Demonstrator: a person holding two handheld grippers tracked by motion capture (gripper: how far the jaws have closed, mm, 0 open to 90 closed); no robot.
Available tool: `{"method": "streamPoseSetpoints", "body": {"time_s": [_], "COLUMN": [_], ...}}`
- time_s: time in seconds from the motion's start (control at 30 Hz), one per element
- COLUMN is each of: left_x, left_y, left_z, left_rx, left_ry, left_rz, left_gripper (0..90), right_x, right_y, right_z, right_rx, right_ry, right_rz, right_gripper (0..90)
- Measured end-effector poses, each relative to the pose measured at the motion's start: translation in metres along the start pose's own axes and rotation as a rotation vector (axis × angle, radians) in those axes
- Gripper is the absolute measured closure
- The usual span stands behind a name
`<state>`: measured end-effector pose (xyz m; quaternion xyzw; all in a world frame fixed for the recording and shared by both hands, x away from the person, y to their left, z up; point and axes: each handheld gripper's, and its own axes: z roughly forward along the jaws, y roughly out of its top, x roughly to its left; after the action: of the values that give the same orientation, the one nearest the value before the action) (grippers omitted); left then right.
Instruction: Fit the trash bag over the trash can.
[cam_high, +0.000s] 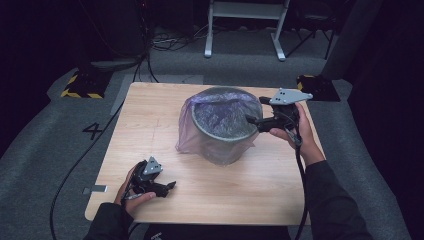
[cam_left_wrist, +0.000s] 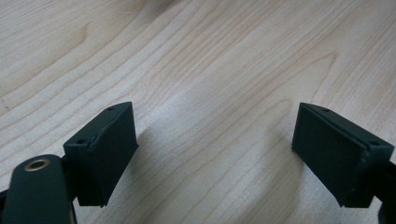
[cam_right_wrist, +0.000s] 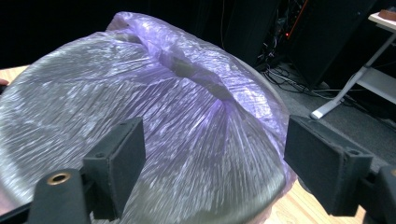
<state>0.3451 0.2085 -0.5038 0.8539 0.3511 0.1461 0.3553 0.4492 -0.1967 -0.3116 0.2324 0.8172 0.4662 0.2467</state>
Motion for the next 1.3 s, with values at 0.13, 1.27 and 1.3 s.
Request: {"method": "streamPoseSetpoints", "body": {"time_s": [0.13, 1.27, 1.3], "left_x": [0.0, 0.0, 0.0], "left_y": [0.0, 0.0, 0.0], "left_z": [0.0, 0.0, 0.0], "left_rx": [0.0, 0.0, 0.0], "left_ry": [0.0, 0.0, 0.0], "left_rz": [0.0, 0.0, 0.0], "left_gripper": [13.4, 13.4, 13.5], "right_x": [-0.002, 0.004, 0.004], "right_y": [0.005, 0.032, 0.032], "right_z": [0.006, 0.053, 0.053], "right_rx": [0.01, 0.142, 0.142], "right_ry": [0.008, 0.129, 0.129], "right_rz": [0.003, -0.088, -0.088], "right_gripper": [22.3, 43.4, 43.4]}}
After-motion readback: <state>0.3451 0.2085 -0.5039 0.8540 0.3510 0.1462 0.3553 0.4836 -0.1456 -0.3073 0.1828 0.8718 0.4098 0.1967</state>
